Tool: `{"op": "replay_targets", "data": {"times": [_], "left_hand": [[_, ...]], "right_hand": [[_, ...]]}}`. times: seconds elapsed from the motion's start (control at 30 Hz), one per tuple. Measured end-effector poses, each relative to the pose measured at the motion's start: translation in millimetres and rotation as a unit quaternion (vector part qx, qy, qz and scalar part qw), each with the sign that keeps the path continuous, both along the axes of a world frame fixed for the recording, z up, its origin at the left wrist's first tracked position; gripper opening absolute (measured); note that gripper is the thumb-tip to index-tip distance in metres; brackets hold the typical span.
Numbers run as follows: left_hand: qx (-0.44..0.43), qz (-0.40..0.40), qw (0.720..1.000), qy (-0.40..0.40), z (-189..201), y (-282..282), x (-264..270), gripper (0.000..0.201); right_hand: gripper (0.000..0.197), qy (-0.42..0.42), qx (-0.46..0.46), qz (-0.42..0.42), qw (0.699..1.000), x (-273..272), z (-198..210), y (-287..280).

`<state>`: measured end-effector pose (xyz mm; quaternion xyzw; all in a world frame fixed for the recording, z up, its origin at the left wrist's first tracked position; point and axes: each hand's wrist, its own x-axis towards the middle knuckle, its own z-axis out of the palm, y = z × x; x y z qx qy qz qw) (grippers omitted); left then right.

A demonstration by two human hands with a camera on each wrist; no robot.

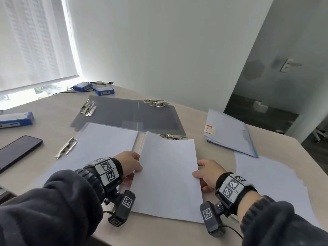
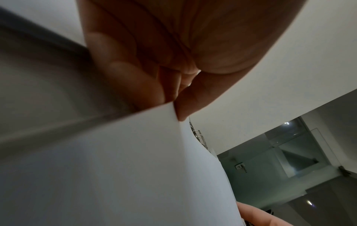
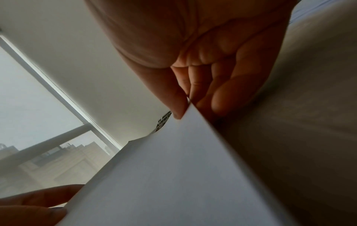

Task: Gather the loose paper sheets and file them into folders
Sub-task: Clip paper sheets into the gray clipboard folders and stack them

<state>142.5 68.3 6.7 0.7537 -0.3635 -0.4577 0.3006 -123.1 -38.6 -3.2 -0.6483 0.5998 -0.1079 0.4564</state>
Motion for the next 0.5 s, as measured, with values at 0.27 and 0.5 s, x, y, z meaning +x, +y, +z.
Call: {"op": "replay_targets", "data": {"times": [0.27, 0.5], "left_hand": [[-0.011, -0.009, 1.000, -0.016, 2, -13, 0, 0.021], [-0.014, -0.025, 0.999, -0.022, -1, -14, 4, 0.032]], "right_hand": [[0.055, 0.064, -0.018, 0.027, 0.997, 7, 9, -16], [0.065, 0.051, -0.017, 0.036, 0.998, 4, 3, -19]]}}
